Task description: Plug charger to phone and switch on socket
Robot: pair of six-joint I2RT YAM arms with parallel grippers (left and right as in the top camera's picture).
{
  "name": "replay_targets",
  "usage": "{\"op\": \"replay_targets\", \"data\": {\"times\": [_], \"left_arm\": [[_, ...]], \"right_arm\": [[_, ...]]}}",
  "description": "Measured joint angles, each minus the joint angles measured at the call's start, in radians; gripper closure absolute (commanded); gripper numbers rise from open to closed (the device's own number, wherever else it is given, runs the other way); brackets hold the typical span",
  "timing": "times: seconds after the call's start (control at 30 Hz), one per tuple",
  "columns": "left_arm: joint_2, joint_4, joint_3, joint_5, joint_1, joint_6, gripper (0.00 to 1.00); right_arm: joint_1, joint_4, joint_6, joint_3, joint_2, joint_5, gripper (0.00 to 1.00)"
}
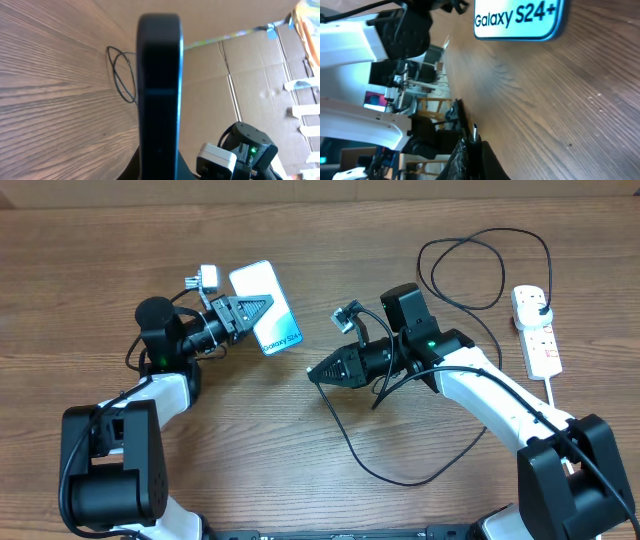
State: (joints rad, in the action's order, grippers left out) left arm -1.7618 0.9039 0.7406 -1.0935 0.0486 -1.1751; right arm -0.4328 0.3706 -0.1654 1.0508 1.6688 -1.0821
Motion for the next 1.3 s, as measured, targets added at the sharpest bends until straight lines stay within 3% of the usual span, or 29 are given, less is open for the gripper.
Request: {"op": "replay_targets", "data": {"times": [0.2, 0.53, 0.87, 1.13, 1.17, 1.23, 1.27, 1.3], "left_arm": [[0.000, 0.107, 0.000, -0.001, -0.032, -0.090, 0.96], [0.000, 0.112, 0.000, -0.007, -0.056, -0.128, 0.96], [0.000, -0.063, 0.001, 0.021, -0.056, -0.040, 0.96], [0.000, -0.076, 0.001, 0.035, -0.056, 0.008, 0.96], [0.000, -0.076, 0.001, 0.035, -0.056, 0.008, 0.96], [0.000, -0.076, 0.001, 0.035, -0.056, 0.012, 0.96], [0.000, -0.076, 0.001, 0.035, -0.056, 0.015, 0.96], [0.000, -0.076, 0.001, 0.035, -0.056, 0.018, 0.96]], "right_arm": [[0.000, -0.029, 0.001, 0.000, 0.000, -0.031, 0.96], [0.000, -0.004, 0.002, 0.000, 0.000, 0.022, 0.96], [-0.009, 0.209, -0.018, -0.003, 0.000, 0.695, 0.96], [-0.087, 0.213, 0.006, -0.003, 0.012, 0.967, 0.96], [-0.100, 0.213, 0.008, -0.003, 0.023, 0.985, 0.94], [-0.117, 0.214, 0.011, -0.003, 0.047, 1.013, 0.69], [-0.126, 0.213, 0.017, -0.003, 0.061, 1.023, 0.52], [-0.131, 0.214, 0.011, -0.004, 0.071, 1.033, 0.42]]}}
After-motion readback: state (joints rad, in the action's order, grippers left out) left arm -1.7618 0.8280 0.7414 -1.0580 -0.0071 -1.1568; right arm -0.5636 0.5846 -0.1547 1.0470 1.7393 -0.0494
